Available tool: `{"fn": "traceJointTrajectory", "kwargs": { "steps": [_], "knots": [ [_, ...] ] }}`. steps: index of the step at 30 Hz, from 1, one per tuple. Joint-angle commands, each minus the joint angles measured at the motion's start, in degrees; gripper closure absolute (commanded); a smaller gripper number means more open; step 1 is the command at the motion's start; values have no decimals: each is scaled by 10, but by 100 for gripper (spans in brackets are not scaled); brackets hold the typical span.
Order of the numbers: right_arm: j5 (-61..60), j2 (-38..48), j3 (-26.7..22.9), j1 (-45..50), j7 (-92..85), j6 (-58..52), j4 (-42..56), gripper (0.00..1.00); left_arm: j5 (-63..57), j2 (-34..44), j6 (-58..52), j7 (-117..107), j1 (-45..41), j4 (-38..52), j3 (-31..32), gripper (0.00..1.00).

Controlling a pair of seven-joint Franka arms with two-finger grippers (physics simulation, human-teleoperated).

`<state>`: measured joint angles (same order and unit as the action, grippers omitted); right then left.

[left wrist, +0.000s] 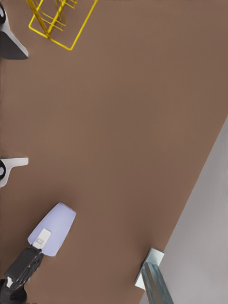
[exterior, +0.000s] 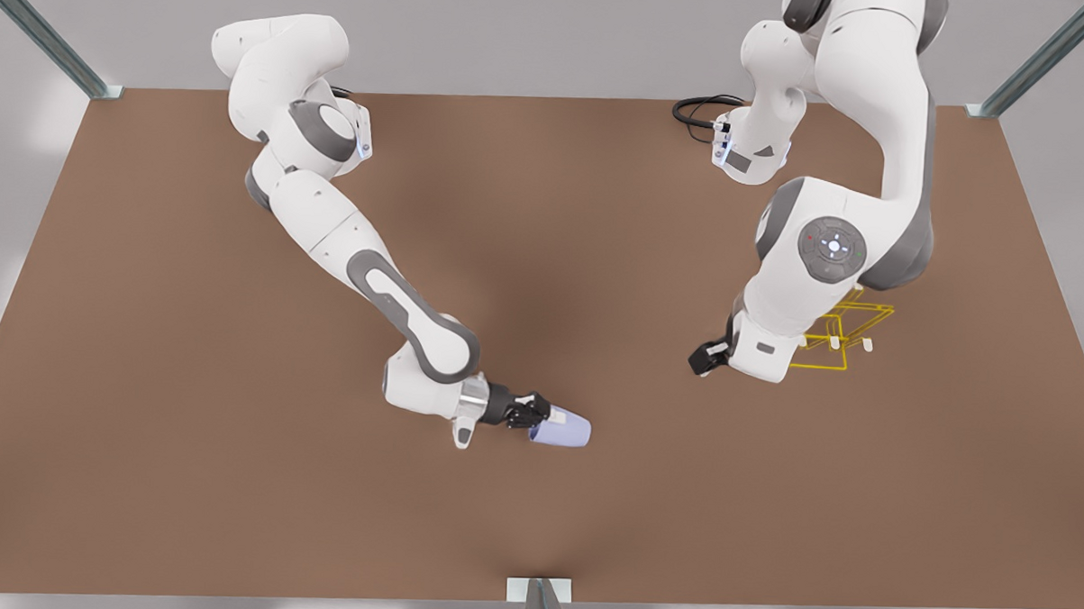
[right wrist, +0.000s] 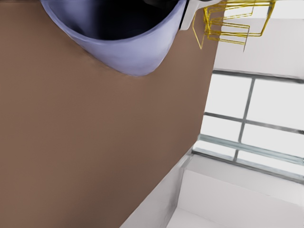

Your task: Place the cup on the cup holder

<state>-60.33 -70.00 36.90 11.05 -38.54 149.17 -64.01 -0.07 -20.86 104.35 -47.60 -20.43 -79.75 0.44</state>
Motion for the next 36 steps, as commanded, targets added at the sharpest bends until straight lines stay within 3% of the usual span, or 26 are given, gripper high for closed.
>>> {"fn": "traceJointTrajectory", "kwargs": {
  "steps": [1, 5, 8, 14, 19, 23, 25, 28, 36],
  "knots": [
    [-36, -1, 2, 1, -94, -19, -1, 79, -10, -1, 10, -479, -3, 0, 0, 0],
    [-122, 64, 20, -5, -95, -24, -73, 79, -11, -1, 13, -474, -3, 0, 0, 0],
    [-242, 59, 23, 10, -198, -29, -103, 79, -14, -2, 11, -474, -10, 0, 0, 0],
    [-306, 127, 43, -1, -220, -24, -209, 79, -8, -11, 12, -488, -10, 1, 0, 0],
    [-347, 61, 41, -5, -365, -31, -218, 79, 22, -16, 18, -552, -10, 5, 0, 0],
    [-346, 65, 41, -11, -363, -30, -217, 79, 26, -21, 18, -587, -16, 9, 2, 0],
    [-346, 65, 41, -12, -360, -30, -216, 12, 27, -24, 18, -598, -22, 13, 1, 0],
    [-345, 65, 41, -13, -361, -30, -218, 0, 27, -24, 17, -602, -22, 13, 1, 0],
    [-343, 120, 34, -51, -361, -30, -294, 0, 27, -25, 18, -617, -29, 14, 2, 0]
  ]
}}
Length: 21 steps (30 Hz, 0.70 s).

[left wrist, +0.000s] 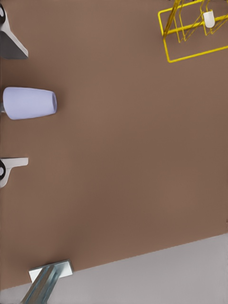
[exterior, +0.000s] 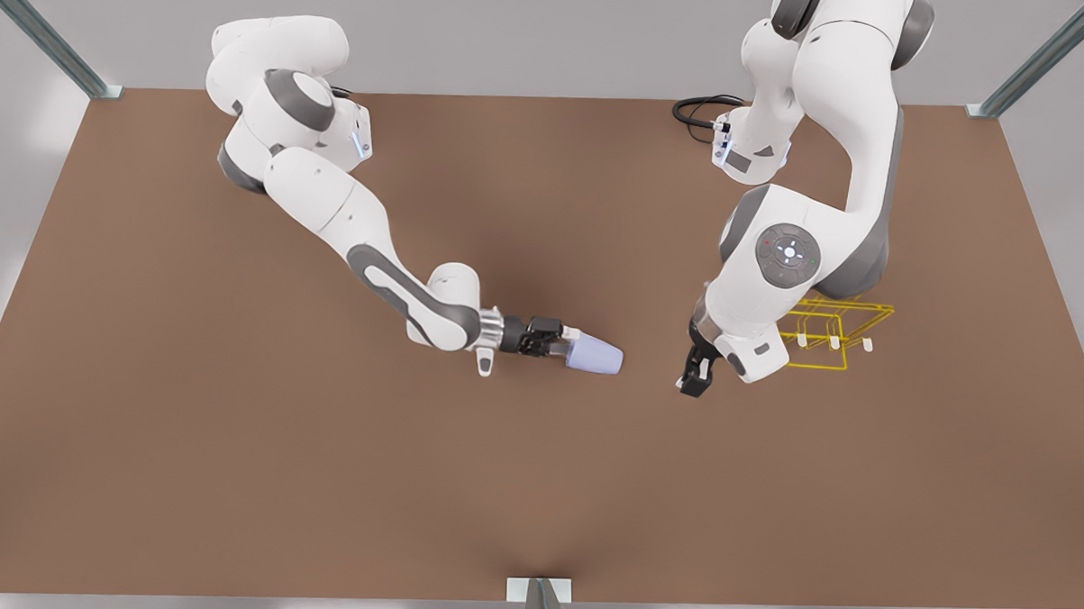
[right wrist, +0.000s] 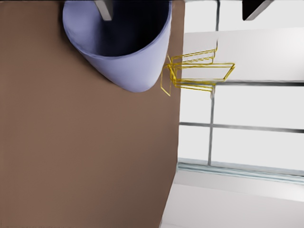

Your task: Place the cup on the cup holder

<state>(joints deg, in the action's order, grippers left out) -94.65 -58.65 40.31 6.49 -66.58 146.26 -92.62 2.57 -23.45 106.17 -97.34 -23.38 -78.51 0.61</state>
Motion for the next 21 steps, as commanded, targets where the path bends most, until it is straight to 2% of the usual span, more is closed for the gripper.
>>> {"fn": "traceJointTrajectory", "kwargs": {
  "steps": [1, 5, 7, 8, 9, 10, 11, 12, 13, 14, 15, 16, 17, 18, 21],
  "knots": [
    [0, 16, 0, -7, -79, -2, -16, 0, 1, 1, -1, -120, 0, 0, 0, 0],
    [2, 90, 0, -34, -36, -2, -78, 0, 4, -23, 1, -124, -24, 6, 0, 0],
    [45, 180, -7, -79, -34, -1, -147, 0, 1, -39, 23, -113, -26, 8, 2, 0],
    [112, 216, -44, -85, -22, -30, -164, 0, -1, -45, 27, -110, -31, 9, 2, 0],
    [236, 261, -116, -98, 45, -152, -165, 0, 0, -53, 28, -93, -35, 8, 2, 0],
    [417, 301, -205, -99, 168, -299, -120, 0, 1, -54, 47, -93, -44, 8, 3, 0],
    [570, 325, -262, -102, 282, -428, -55, 0, 1, -55, 47, -93, -46, 8, 3, 0],
    [797, 333, -299, -102, 430, -525, 23, 0, 0, -57, 46, -93, -64, 6, 3, 0],
    [950, 358, -294, -124, 542, -559, 38, 0, 1, -58, 46, -93, -74, 5, 3, 0],
    [978, 414, -302, -125, 607, -561, 9, 0, 1, -65, 48, -92, -87, 2, 3, 0],
    [1004, 425, -355, -105, 601, -565, 52, 0, 1, -70, 66, -92, -87, 0, 3, 0],
    [1001, 416, -497, -8, 597, -597, 111, 0, 1, -78, 70, -66, -87, -1, 3, 0],
    [994, 424, -481, -54, 588, -613, 108, 0, 1, -83, 73, -58, -88, -1, 3, 0],
    [996, 437, -414, -107, 588, -600, 108, 0, -2, -87, 104, -54, -90, -23, 3, 0],
    [986, 444, -410, -103, 595, -626, 114, 0, -3, -85, 141, -45, -91, -58, 0, 0]
  ]
}}
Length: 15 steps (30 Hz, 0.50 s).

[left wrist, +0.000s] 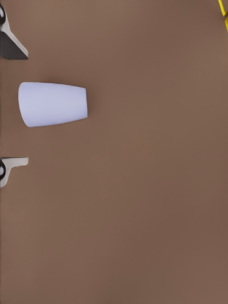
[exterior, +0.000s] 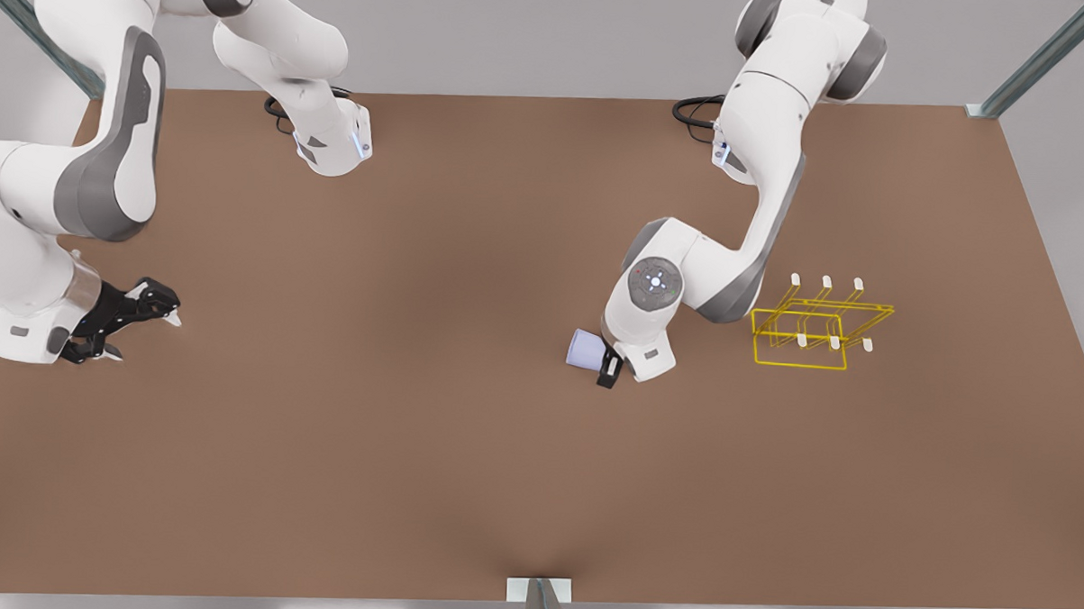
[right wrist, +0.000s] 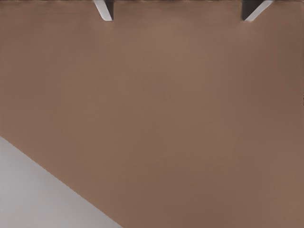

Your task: Place the cup on the cup holder

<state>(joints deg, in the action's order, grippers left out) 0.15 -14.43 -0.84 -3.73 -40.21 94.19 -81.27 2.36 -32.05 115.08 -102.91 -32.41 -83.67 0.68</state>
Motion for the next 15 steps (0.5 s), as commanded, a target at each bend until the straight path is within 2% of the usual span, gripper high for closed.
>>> {"fn": "traceJointTrajectory", "kwargs": {
  "steps": [1, 5, 15],
  "knots": [
    [49, 2, 0, 0, 330, -101, 19, 0, -2, 8, 60, 10, 0, -29, -1, 0],
    [25, -6, -3, -8, 331, -107, 67, 0, -6, 37, 156, 11, -2, -131, -2, 0],
    [22, -8, -6, -10, 332, -122, 83, 0, -14, 3, 192, 11, -25, -144, -2, 0]
  ]
}}
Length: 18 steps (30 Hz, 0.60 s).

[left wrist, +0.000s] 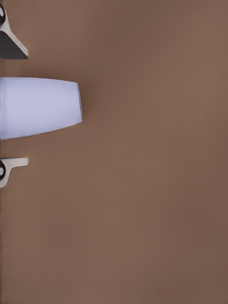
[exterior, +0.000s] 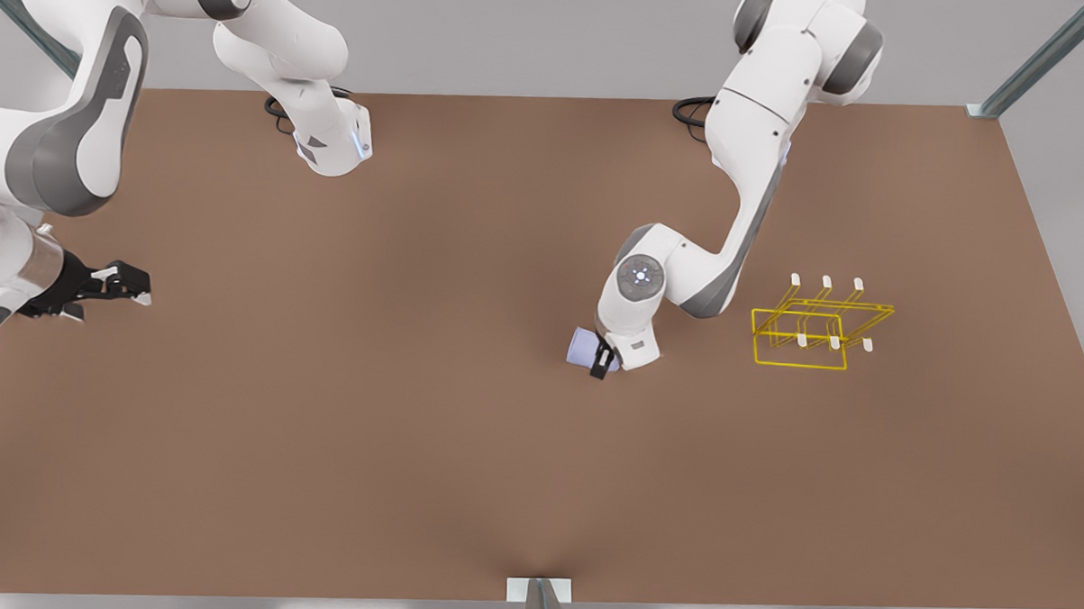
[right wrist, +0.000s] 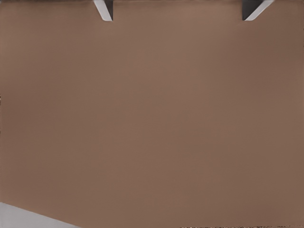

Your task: Place the cup on the cup holder

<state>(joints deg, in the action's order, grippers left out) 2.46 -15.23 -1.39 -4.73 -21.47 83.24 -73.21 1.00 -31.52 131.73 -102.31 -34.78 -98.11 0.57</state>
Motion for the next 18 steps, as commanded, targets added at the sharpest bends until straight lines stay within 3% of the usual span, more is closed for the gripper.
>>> {"fn": "traceJointTrajectory", "kwargs": {
  "steps": [1, 18],
  "knots": [
    [0, 0, 0, 0, 144, -12, 3, 0, 0, -4, 26, 5, -2, 0, 0, 0],
    [0, -5, 0, -12, 144, -6, 32, 0, 0, -23, 26, 4, -3, -23, -3, 0]
  ]
}}
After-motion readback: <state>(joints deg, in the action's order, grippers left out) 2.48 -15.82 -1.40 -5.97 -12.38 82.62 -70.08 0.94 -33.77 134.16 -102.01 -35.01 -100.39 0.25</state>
